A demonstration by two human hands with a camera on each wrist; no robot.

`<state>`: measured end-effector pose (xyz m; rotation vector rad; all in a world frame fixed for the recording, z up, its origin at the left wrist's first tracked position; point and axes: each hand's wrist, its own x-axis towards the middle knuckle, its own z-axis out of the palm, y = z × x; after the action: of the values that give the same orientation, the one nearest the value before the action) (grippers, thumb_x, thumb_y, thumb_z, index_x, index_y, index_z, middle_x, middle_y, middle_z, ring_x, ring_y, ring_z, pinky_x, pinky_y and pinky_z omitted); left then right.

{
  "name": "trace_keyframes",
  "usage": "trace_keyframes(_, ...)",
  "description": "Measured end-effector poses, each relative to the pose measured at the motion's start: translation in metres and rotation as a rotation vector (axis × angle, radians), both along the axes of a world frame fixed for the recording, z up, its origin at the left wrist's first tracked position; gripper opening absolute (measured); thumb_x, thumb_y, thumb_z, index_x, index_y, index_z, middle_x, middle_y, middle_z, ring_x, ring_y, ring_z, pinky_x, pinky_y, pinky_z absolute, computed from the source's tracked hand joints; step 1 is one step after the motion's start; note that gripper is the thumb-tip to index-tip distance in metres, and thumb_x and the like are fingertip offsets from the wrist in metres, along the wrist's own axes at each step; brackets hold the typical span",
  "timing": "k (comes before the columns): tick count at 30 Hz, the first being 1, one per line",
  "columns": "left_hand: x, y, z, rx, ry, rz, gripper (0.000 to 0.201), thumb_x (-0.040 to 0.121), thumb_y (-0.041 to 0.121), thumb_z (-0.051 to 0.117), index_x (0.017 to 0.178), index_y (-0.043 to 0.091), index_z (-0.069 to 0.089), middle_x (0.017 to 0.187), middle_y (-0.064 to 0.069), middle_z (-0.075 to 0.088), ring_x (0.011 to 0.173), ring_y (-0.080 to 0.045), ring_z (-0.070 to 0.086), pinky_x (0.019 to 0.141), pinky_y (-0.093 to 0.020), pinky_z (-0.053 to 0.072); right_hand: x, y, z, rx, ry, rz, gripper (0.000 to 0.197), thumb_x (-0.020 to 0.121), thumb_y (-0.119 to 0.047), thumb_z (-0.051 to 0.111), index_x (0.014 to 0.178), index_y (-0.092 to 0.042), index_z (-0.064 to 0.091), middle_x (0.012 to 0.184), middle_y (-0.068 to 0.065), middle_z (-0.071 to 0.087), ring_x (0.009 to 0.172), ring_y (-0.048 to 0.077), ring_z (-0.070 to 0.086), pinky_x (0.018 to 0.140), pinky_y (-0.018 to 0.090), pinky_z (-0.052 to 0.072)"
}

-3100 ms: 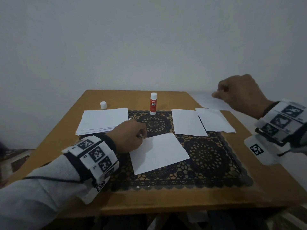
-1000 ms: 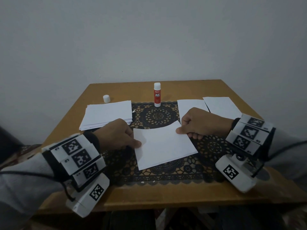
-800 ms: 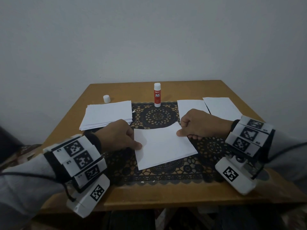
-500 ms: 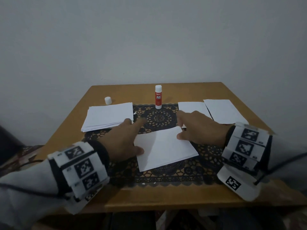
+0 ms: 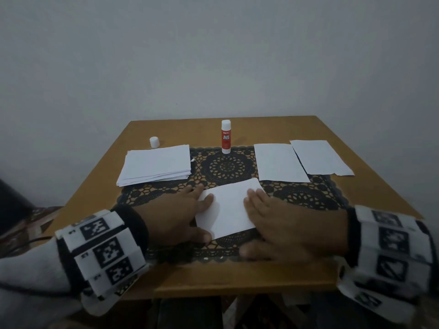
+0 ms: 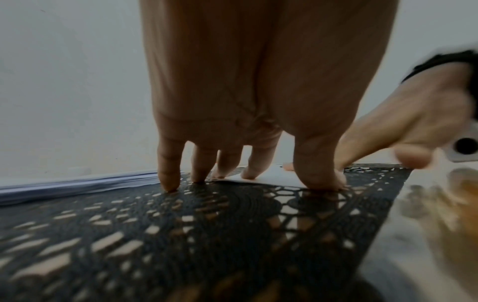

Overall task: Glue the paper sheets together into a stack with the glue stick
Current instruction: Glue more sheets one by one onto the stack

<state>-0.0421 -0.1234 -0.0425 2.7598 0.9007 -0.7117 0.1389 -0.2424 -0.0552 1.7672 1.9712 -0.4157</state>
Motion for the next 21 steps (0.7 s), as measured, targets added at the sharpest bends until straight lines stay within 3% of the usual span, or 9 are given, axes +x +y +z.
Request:
trace_keyframes(4, 0.0, 0.0, 0.0, 0.003, -0.001, -0.004, 0.087, 0.089, 0.06, 0.045, 0.152, 0.028, -0.007, 0.158, 0.001, -0.017, 0.147, -0.017, -0.009, 0.121, -0.041, 0.011, -0.006, -0.026, 0.004, -0.079, 0.053, 0.068, 0.097, 0.091, -0.072, 0.022, 0.149, -0.01, -0.023, 0.154, 0.008, -0.033, 0.144, 0.02, -0.028, 0.11, 0.026, -0.014)
trace_keyframes(8, 0.0, 0.0, -0.001, 0.01, 0.002, -0.01, 0.087, 0.089, 0.06, 0.045, 0.152, 0.028, -0.007, 0.158, 0.001, -0.016, 0.147, -0.018, -0.009, 0.121, -0.04, 0.01, 0.009, -0.007, 0.012, -0.069, 0.039, -0.086, 0.101, 0.087, -0.076, 0.018, 0.148, -0.007, -0.022, 0.156, 0.012, -0.029, 0.145, 0.025, -0.023, 0.118, 0.037, -0.005)
trace_keyframes(13, 0.002, -0.001, 0.001, 0.011, 0.007, -0.012, 0.087, 0.09, 0.058, 0.046, 0.152, 0.027, -0.005, 0.159, 0.0, -0.016, 0.147, -0.018, -0.008, 0.121, -0.039, 0.009, -0.022, -0.01, 0.016, -0.132, 0.063, 0.072, 0.101, 0.088, -0.074, 0.024, 0.15, -0.007, -0.02, 0.156, 0.012, -0.028, 0.145, 0.025, -0.023, 0.117, 0.034, -0.007)
trace_keyframes(18, 0.001, -0.002, 0.001, 0.011, 0.01, 0.013, 0.093, 0.089, 0.059, 0.046, 0.152, 0.018, -0.009, 0.159, 0.0, -0.014, 0.147, -0.015, -0.005, 0.121, -0.034, 0.009, -0.012, 0.035, 0.021, -0.06, 0.03, -0.055, 0.1, 0.09, -0.072, 0.024, 0.151, -0.003, -0.014, 0.159, 0.015, -0.021, 0.148, 0.028, -0.014, 0.12, 0.044, 0.006)
trace_keyframes(21, 0.001, -0.001, 0.0, 0.027, 0.014, 0.019, 0.096, 0.089, 0.061, 0.046, 0.152, 0.014, -0.01, 0.158, -0.004, -0.016, 0.147, -0.016, -0.003, 0.12, -0.032, 0.011, -0.027, 0.037, 0.016, -0.066, 0.022, 0.01, 0.103, 0.089, -0.073, 0.028, 0.151, -0.003, -0.015, 0.158, 0.016, -0.022, 0.148, 0.03, -0.016, 0.119, 0.042, 0.004)
